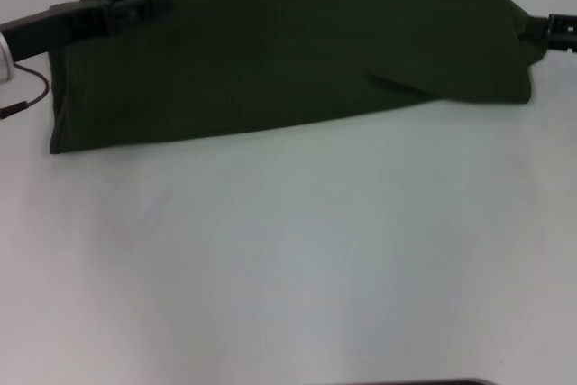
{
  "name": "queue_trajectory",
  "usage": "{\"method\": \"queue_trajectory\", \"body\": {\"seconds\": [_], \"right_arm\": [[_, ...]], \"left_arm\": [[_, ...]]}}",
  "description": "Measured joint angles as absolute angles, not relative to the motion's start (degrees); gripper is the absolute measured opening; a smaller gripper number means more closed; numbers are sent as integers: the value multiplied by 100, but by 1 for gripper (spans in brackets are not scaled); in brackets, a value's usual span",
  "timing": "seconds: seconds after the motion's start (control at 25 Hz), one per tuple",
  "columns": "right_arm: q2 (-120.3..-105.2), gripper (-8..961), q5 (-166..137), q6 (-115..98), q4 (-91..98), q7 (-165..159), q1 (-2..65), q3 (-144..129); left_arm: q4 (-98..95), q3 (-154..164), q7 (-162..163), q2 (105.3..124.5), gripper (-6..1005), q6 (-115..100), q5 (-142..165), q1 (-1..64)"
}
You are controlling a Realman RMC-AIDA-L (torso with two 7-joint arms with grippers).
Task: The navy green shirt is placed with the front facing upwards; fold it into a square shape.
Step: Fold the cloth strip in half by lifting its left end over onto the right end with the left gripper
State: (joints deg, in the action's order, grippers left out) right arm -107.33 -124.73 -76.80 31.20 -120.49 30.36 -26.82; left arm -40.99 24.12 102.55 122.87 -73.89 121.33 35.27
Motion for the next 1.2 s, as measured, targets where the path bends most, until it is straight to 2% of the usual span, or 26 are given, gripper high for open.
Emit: {"method": "queue_trajectory", "body": {"seconds": [0.24, 0.52, 0.88, 1.2], "right_arm": [[-10741, 737, -12510, -7828, 3070, -12084, 2891, -2668], [-10822, 738, -12525, -7783, 3042, -12075, 2856, -2686], [-10830, 731, -12728, -7600, 3040, -12172, 2837, -2682], [-11007, 733, -12737, -7161, 3032, -12118, 2891, -2788]], "left_arm": [[-4253, 2501, 10249, 12261, 924, -7537, 12153, 3287], [-4339, 2565, 10281, 12241, 924, -7536, 12167, 3067], [-4351, 2558, 10264, 12256, 924, -7510, 12173, 2967], [-4350, 2559, 10258, 12261, 923, -7504, 12173, 2991]]}}
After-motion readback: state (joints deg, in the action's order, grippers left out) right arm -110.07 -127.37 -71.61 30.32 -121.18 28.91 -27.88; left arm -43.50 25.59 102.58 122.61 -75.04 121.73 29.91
